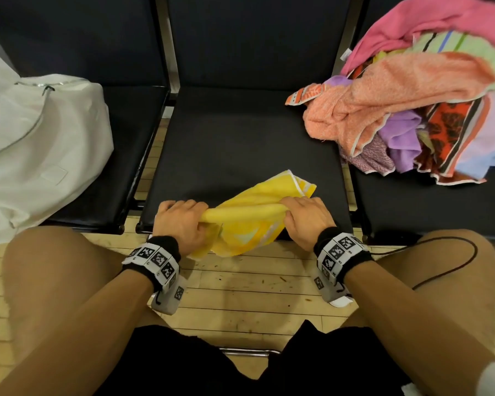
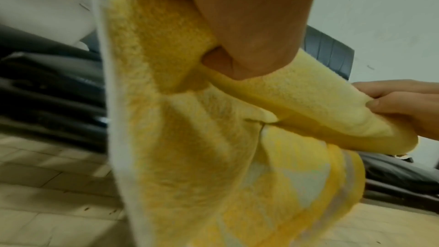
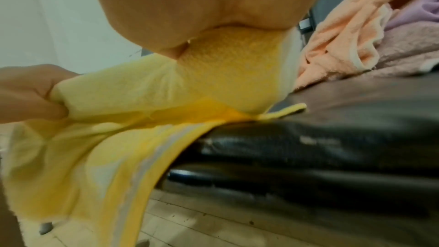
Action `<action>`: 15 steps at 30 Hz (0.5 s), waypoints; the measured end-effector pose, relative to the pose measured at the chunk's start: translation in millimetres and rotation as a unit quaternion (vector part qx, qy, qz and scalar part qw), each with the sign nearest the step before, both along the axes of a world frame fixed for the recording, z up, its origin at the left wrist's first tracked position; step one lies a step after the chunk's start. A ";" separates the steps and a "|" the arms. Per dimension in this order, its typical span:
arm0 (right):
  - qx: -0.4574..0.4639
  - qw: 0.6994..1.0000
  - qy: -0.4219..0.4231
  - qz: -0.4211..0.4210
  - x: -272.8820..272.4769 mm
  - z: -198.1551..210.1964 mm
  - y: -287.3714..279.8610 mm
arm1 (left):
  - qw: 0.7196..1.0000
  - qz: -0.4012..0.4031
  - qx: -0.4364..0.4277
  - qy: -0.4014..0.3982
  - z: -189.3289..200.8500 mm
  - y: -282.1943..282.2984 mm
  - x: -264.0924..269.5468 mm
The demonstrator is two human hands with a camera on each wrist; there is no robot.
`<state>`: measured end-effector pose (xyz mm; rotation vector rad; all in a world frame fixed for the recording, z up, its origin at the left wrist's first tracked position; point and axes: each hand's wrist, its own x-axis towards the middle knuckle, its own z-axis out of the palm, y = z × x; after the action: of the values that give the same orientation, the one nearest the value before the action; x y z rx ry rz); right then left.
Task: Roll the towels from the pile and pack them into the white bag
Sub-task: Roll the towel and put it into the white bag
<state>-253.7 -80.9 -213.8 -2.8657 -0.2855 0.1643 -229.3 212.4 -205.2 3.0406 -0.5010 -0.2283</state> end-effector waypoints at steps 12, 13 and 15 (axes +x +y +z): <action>-0.141 0.987 -0.019 0.073 44.6 103.1 -7.3 | 0.996 -0.015 0.049 -0.068 90.1 -0.4 48.8; -0.148 0.986 -0.037 0.069 51.6 113.8 -8.8 | 0.995 -0.008 0.046 -0.088 101.0 -0.7 56.0; -0.156 0.985 -0.065 0.043 66.9 136.4 -10.5 | 0.991 0.004 0.046 -0.125 122.7 -1.5 70.5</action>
<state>-186.7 -91.4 -77.4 -3.1827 -0.4470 0.0387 -158.8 210.8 -82.5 3.1775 -0.5061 0.1383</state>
